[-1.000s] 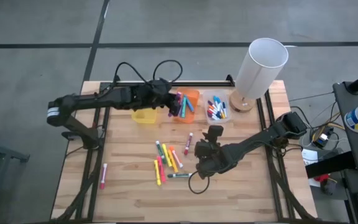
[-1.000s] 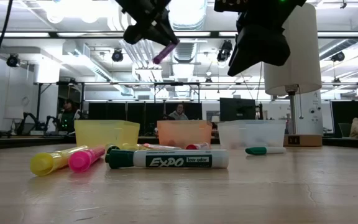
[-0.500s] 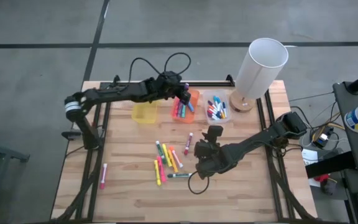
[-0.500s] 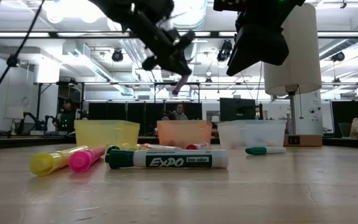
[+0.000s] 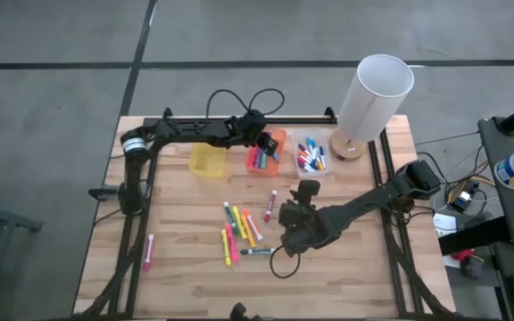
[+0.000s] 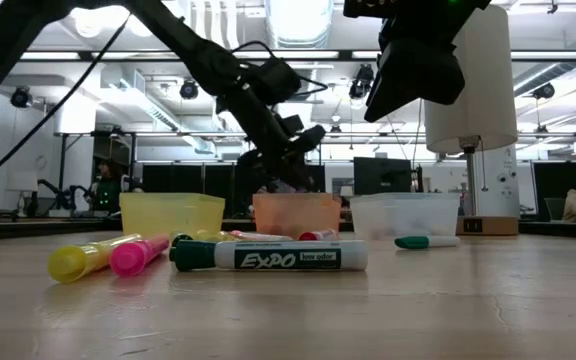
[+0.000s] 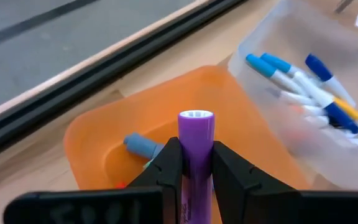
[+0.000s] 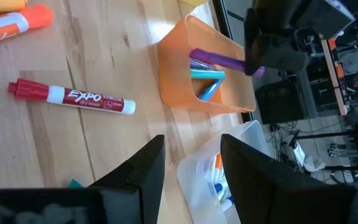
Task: Pick & Place Markers
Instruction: Put the purple highlighter into the orange bin, then put the left yellow highlighter into the orange bin
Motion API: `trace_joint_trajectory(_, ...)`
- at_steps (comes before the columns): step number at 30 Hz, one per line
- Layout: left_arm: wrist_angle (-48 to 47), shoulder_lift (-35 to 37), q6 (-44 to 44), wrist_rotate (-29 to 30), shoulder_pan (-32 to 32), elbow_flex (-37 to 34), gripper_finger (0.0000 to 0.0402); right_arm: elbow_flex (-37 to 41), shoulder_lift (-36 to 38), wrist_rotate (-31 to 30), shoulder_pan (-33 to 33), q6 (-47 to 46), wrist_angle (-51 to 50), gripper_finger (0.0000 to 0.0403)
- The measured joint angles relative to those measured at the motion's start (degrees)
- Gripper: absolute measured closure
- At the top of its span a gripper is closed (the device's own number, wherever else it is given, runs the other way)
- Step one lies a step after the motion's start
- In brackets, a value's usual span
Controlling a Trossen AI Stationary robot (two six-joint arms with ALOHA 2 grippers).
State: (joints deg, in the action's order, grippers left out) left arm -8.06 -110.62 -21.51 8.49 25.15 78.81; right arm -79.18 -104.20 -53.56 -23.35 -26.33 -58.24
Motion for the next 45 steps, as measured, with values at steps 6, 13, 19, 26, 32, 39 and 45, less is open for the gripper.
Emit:
trace_joint_trajectory(6, 0.2, -0.7, -0.1, -0.1, 0.0, 0.0, 0.0344, 0.0, 0.0, 0.0, 0.0, 0.0, 0.1, 0.0252)
trace_joint_trajectory(13, 0.2, -0.7, -0.9, -1.2, 0.1, 0.0, 0.0344, 0.0, 0.0, 0.0, 0.0, 0.0, 0.2, 0.0252)
trace_joint_trajectory(19, 0.1, -0.7, -4.0, -1.5, 0.5, -0.1, 0.0344, 0.0, 0.0, 0.0, 0.0, 0.0, 0.2, 0.0252)
trace_joint_trajectory(26, 0.1, -0.7, -4.7, -2.3, 0.7, -0.1, 0.0303, 0.0, 0.0, 0.0, 0.0, 0.0, 0.4, 0.0252)
trace_joint_trajectory(32, 0.0, -0.7, -6.1, -2.6, 0.7, -0.1, 0.0239, 0.0, 0.0, 0.0, 0.0, 0.0, 0.4, 0.0252)
trace_joint_trajectory(39, -0.1, -0.7, -7.1, -2.6, 0.7, -0.2, 0.0221, 0.0, 0.0, 0.0, 0.0, 0.0, 0.3, 0.0252)
trace_joint_trajectory(45, -0.8, -0.6, -7.1, -2.7, 0.7, -0.1, 0.0221, 0.0, 0.0, 0.0, 0.0, 0.0, 0.3, 0.0252)
